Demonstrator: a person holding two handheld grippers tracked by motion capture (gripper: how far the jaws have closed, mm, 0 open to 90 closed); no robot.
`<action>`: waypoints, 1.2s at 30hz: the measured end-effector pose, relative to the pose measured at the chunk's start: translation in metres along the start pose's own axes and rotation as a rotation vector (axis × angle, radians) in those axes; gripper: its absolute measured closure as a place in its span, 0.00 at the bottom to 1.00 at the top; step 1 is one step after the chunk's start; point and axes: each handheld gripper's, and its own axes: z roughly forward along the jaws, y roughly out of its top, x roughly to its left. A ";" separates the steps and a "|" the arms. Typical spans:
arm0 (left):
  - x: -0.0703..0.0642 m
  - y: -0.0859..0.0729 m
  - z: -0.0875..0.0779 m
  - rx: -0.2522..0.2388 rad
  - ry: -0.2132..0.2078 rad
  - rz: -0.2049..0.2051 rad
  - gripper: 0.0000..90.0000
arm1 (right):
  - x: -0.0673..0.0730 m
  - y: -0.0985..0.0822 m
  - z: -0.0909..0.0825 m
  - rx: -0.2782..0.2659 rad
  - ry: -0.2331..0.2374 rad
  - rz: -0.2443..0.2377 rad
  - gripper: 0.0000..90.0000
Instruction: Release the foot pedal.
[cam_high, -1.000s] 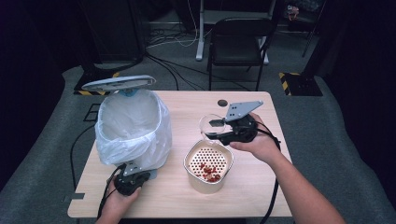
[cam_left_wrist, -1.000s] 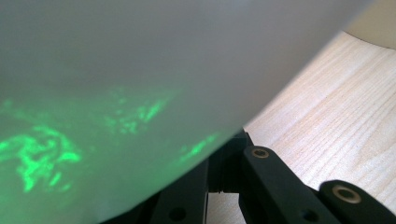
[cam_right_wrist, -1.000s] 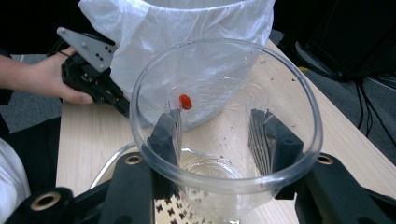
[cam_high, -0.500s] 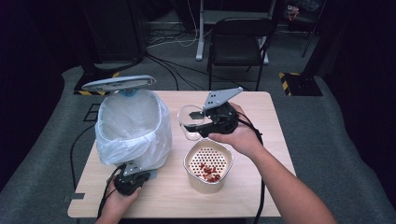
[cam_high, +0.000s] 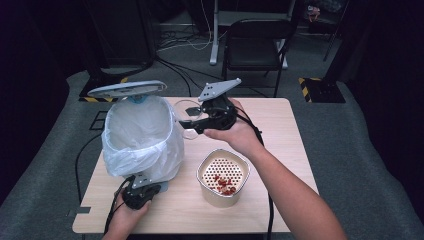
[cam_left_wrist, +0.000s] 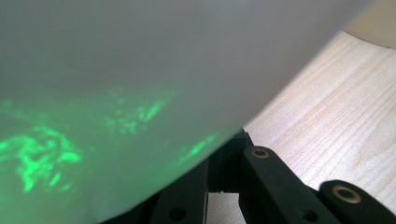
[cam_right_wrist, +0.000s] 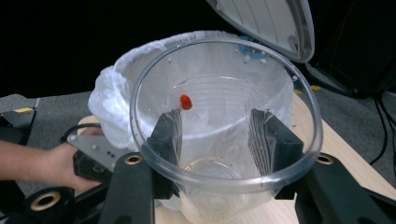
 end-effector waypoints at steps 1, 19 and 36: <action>0.000 0.000 0.000 0.000 0.000 0.001 1.00 | 0.000 0.003 0.002 -0.002 0.003 -0.005 0.60; 0.001 0.000 -0.001 0.017 0.007 0.016 1.00 | 0.009 0.031 0.044 -0.020 0.027 -0.056 0.60; 0.001 0.000 -0.001 0.017 0.006 0.018 1.00 | 0.027 0.038 0.108 0.026 0.030 -0.067 0.55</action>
